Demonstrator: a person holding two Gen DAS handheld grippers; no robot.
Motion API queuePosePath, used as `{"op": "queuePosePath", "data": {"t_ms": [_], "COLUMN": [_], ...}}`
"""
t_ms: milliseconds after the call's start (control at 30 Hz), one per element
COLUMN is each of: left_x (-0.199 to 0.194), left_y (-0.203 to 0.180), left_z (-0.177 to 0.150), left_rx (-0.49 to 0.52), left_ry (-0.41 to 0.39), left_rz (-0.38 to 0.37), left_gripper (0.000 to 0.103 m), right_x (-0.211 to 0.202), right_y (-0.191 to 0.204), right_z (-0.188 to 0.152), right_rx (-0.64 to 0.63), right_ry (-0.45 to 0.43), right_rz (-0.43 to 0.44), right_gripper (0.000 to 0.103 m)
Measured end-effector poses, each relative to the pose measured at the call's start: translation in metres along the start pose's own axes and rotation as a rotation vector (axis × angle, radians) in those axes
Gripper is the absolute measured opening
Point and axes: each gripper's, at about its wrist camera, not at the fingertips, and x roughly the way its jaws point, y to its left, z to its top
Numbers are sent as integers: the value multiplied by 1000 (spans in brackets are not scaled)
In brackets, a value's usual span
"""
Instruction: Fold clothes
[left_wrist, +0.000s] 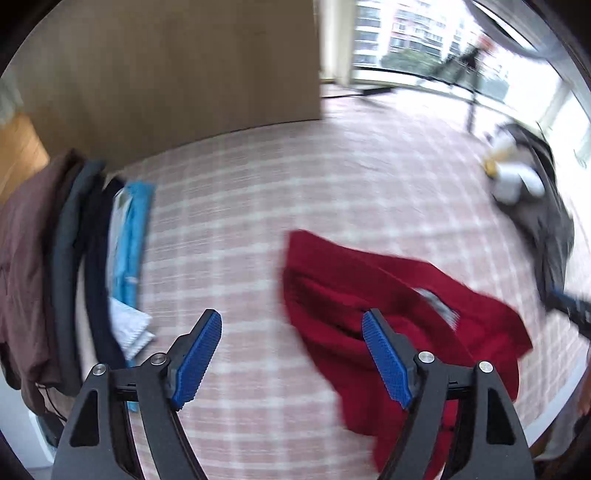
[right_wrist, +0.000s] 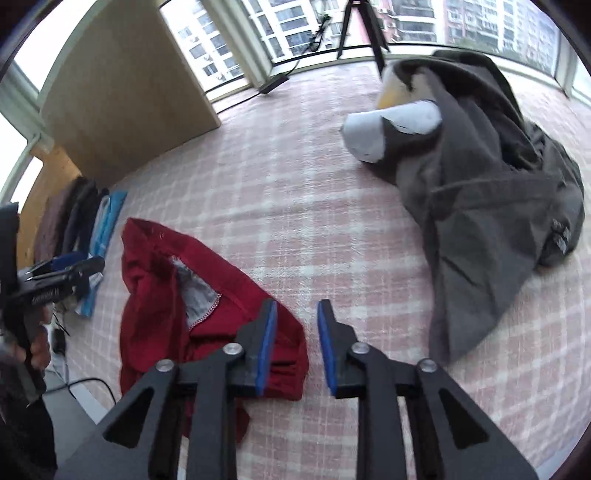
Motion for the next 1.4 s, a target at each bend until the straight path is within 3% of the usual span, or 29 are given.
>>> {"op": "queuePosePath", "data": {"t_ms": [67, 167, 367, 433, 467, 700, 800, 867, 933, 967, 1067, 1233, 1400], "left_x": [6, 24, 59, 70, 75, 25, 11, 8, 4, -1, -29, -104, -179], "left_y": [11, 1, -22, -28, -28, 4, 26, 37, 44, 48, 61, 75, 89], "left_z": [12, 19, 32, 32, 32, 18, 14, 10, 7, 7, 14, 10, 7], "left_rx": [9, 107, 295, 316, 311, 250, 212, 190, 163, 150, 118, 141, 164], "left_ry": [14, 25, 48, 65, 88, -12, -34, -39, -49, -60, -140, -282, -423], "left_rz": [-51, -56, -65, -76, -100, -198, -202, -202, -212, -216, -230, -217, -203], "left_gripper": [77, 78, 74, 35, 7, 5, 5, 5, 5, 5, 5, 5, 5], "right_x": [-3, -5, 0, -1, -2, 21, 42, 49, 50, 47, 8, -96, -181], "right_y": [-4, -3, -13, -17, -17, -7, 8, 15, 24, 29, 40, 38, 50], "right_z": [-6, -19, -42, -47, -48, -48, -43, -39, -32, -28, -6, 44, 58], "right_rx": [29, 29, 55, 56, 44, -57, -127, -157, -185, -201, -249, -226, -268], "right_ry": [27, 39, 63, 58, 56, 105, 143, 121, 102, 92, -30, -293, -472], "right_rz": [20, 57, 103, 121, 120, 110, 121, 138, 158, 166, 190, 274, 288], "right_gripper": [36, 44, 45, 45, 45, 45, 45, 44, 9, 9, 9, 9, 9]}}
